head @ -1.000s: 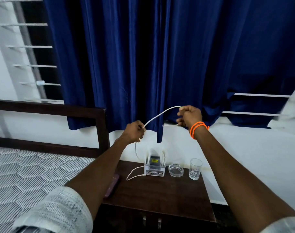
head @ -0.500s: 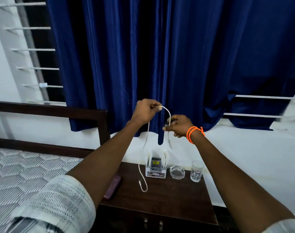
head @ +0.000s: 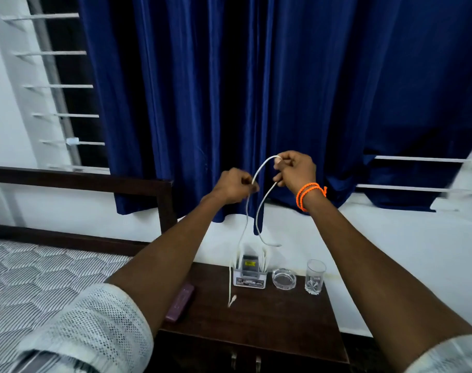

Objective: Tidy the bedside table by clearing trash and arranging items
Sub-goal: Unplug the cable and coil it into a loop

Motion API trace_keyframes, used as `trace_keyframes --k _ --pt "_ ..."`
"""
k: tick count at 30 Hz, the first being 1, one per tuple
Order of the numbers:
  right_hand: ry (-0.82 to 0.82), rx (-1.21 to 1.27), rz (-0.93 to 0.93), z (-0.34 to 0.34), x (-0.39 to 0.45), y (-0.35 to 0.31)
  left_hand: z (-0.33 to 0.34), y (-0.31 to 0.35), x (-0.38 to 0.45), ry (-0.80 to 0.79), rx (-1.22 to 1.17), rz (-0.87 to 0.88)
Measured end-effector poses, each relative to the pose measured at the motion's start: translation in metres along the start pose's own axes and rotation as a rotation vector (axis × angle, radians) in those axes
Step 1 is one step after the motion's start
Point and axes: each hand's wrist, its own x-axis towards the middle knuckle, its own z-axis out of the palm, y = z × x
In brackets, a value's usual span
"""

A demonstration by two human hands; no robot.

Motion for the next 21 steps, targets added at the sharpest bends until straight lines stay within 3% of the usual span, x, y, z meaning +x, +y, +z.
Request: trace_keyframes --k 3,5,9,13,17,21 --pt "0.039 0.023 0.061 -0.009 0.003 0.006 0.0 -0.005 -0.011 -0.369 -0.056 -0.176" --pt "0.011 0.001 0.13 -0.016 0.003 0.014 -0.004 -0.008 -0.013 -0.414 -0.097 -0.191" --pt "-0.116 -0.159 0.241 -0.027 -0.004 0.028 -0.016 -0.002 -0.005 -0.194 -0.162 -0.087" --pt "-0.185 -0.196 0.235 -0.026 -0.007 0.034 -0.026 0.019 0.003 -0.036 -0.174 0.062" --pt "-0.124 -0.148 0.083 -0.018 -0.008 0.02 -0.026 0.043 0.008 0.06 -0.03 0.2" --pt "-0.174 -0.117 -0.067 -0.009 -0.004 -0.002 -0.024 0.058 0.008 0.096 0.016 0.265"
